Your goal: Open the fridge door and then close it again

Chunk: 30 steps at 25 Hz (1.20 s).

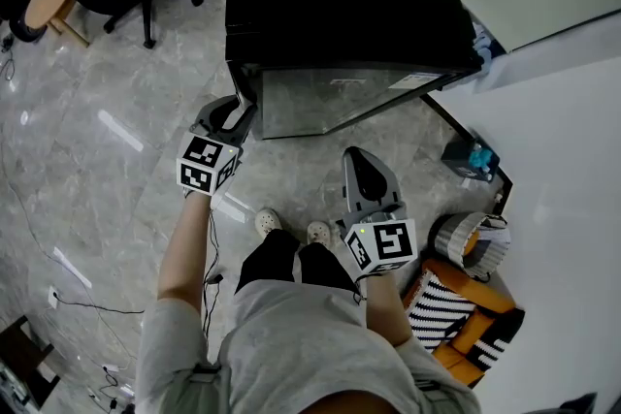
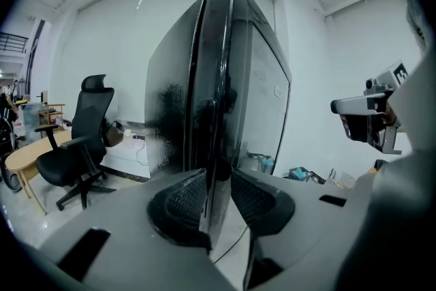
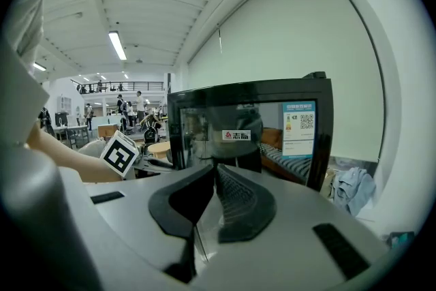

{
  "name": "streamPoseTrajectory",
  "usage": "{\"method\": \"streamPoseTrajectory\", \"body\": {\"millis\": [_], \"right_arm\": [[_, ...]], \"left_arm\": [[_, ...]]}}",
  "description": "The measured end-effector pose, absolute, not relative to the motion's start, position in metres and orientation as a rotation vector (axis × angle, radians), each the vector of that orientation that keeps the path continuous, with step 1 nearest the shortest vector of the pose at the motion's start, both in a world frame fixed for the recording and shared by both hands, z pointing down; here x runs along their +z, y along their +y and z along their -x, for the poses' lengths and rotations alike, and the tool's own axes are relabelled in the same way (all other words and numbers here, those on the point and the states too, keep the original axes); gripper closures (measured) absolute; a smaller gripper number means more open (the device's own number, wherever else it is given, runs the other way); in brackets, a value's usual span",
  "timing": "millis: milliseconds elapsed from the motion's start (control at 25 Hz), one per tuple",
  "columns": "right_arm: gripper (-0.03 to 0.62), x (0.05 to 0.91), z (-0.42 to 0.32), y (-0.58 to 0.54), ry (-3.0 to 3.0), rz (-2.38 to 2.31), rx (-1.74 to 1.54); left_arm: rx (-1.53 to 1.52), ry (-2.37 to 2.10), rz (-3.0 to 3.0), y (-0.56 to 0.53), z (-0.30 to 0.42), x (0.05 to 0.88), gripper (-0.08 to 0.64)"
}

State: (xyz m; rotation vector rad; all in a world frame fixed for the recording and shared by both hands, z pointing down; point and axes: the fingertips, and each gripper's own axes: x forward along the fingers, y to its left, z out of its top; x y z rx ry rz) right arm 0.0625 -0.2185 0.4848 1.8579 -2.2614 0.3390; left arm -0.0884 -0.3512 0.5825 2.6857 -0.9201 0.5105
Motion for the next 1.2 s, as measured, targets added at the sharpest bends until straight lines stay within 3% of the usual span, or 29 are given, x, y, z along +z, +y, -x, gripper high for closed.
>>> {"method": "streamPoseTrajectory", "body": {"millis": [840, 1200], "right_arm": [[0.566, 0.464, -0.079, -0.204, -2.317, -1.832, 0.299], [0.566, 0.458, -0.089, -0.203, -2.371, -1.790, 0.286]], "left_arm": [[0.599, -1.111, -2.589, -0.343, 0.090, 0.580, 0.448], [0.587, -1.042, -2.589, -0.263, 0.085, 0.575, 0.462]]}}
